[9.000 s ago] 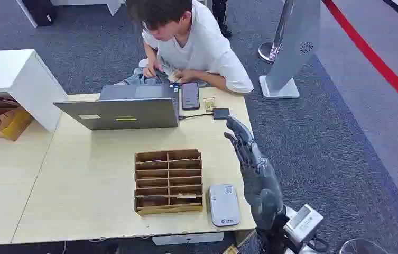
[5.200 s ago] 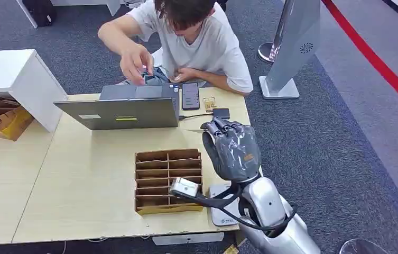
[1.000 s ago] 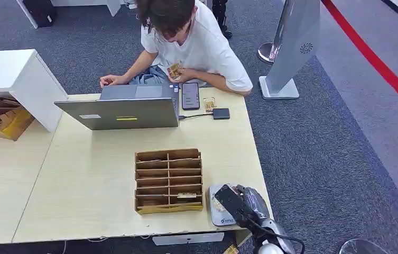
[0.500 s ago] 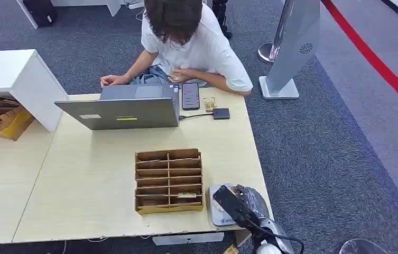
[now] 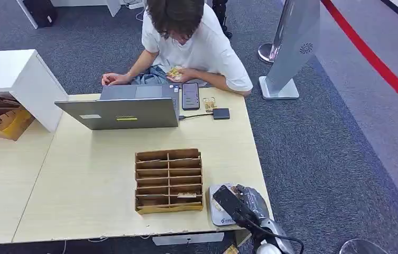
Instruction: Pass the card to the sensor for recognition and then transmit it.
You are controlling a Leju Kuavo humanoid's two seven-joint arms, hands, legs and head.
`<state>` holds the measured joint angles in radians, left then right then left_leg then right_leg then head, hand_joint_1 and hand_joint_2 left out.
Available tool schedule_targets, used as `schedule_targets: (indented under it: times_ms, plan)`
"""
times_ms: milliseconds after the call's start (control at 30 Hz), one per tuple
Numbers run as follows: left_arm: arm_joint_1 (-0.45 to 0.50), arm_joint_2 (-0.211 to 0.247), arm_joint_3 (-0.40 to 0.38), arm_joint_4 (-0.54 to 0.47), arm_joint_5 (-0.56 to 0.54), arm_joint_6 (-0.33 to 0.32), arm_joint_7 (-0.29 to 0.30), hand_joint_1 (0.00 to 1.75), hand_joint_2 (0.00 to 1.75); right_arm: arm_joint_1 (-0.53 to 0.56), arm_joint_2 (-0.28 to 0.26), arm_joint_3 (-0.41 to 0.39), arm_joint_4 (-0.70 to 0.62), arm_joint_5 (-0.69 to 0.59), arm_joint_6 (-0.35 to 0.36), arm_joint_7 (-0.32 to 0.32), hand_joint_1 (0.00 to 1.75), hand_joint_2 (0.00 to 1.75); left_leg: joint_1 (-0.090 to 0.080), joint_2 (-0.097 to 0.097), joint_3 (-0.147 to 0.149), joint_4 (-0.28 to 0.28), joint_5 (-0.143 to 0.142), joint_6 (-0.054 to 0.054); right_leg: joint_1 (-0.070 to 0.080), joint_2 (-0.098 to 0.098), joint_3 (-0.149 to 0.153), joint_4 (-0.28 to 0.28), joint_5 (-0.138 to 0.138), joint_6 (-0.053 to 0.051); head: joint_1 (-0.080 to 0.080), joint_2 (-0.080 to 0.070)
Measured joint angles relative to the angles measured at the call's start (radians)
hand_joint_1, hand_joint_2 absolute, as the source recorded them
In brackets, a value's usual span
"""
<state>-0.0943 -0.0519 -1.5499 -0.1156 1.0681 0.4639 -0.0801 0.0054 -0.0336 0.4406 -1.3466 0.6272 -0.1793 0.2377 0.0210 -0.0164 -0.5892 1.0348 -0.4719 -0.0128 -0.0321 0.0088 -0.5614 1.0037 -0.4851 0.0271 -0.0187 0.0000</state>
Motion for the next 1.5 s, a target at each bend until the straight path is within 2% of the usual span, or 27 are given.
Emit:
schedule_targets:
  times_ms: [767, 1000, 1300, 1500]
  plan:
    - [0.0, 0.0, 0.0, 0.0, 0.0, -0.002, 0.003, 0.0, 1.75, -0.006, 0.007, -0.002, 0.009, 0.052, -0.008, 0.018, 1.75, 1.75, 0.0, 0.0, 0.001, 0.0, 0.0, 0.0, 0.0, 0.0, 0.001, 0.0, 0.0, 0.0, 0.0, 0.0]
    - [0.0, 0.0, 0.0, 0.0, 0.013, -0.002, 0.001, 0.0, 1.75, 0.006, 0.008, -0.016, -0.036, 0.085, -0.058, -0.017, 1.75, 1.75, 0.0, 0.0, 0.001, 0.0, 0.0, 0.0, 0.0, 0.0, 0.001, 0.0, 0.0, 0.0, 0.0, 0.0]
    - [0.003, 0.0, 0.0, 0.0, 0.03, -0.004, -0.008, 0.0, 1.75, 0.055, 0.005, -0.044, -0.178, 0.156, -0.138, -0.114, 1.75, 1.75, 0.0, 0.0, 0.0, 0.0, 0.0, 0.0, 0.0, 0.0, 0.0, 0.0, 0.0, 0.0, 0.0, 0.0]
    - [0.003, -0.001, 0.0, 0.0, 0.034, -0.004, -0.009, 0.0, 1.75, 0.068, 0.005, -0.051, -0.246, 0.167, -0.15, -0.127, 1.75, 1.75, 0.0, 0.0, 0.0, 0.0, 0.0, 0.0, 0.0, 0.0, 0.0, 0.0, 0.0, 0.0, 0.0, 0.0]
